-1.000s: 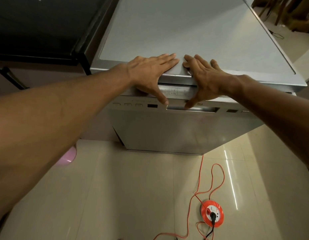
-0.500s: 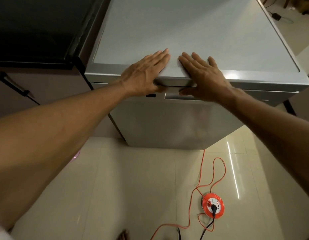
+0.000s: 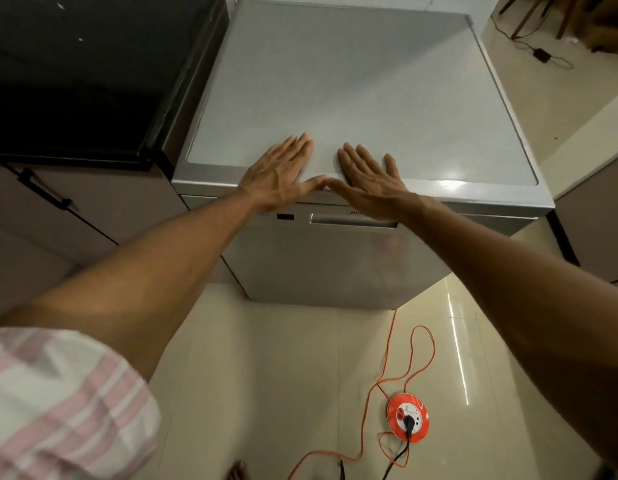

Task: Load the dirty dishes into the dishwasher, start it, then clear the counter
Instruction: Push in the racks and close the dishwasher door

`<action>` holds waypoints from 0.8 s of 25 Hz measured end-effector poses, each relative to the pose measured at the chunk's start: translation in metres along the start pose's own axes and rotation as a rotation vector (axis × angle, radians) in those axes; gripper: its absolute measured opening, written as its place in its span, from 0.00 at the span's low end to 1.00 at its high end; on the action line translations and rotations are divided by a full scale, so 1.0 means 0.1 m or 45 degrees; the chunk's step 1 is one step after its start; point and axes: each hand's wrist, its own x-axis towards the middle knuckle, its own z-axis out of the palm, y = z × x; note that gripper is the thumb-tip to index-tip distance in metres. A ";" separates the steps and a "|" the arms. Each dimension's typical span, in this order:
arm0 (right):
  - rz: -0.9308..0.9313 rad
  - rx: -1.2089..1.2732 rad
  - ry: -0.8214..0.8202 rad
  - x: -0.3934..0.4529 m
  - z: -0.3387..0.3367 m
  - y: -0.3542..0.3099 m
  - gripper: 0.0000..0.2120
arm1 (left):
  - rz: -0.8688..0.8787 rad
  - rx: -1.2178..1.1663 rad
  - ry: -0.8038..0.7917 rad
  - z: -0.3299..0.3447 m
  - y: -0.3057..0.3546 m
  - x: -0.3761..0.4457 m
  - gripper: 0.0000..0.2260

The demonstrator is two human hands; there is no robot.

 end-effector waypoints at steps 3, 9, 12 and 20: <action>-0.004 0.009 0.042 -0.01 0.04 0.02 0.32 | -0.002 0.003 0.003 0.00 0.00 0.00 0.37; -0.008 0.011 0.017 0.00 0.04 0.04 0.31 | -0.019 -0.032 -0.029 -0.05 0.02 -0.01 0.37; 0.035 0.031 -0.028 -0.01 -0.05 -0.02 0.30 | -0.009 -0.069 -0.070 -0.11 0.04 -0.03 0.37; 0.154 0.086 -0.035 -0.05 -0.22 -0.22 0.29 | 0.020 -0.130 -0.058 -0.15 0.03 -0.06 0.37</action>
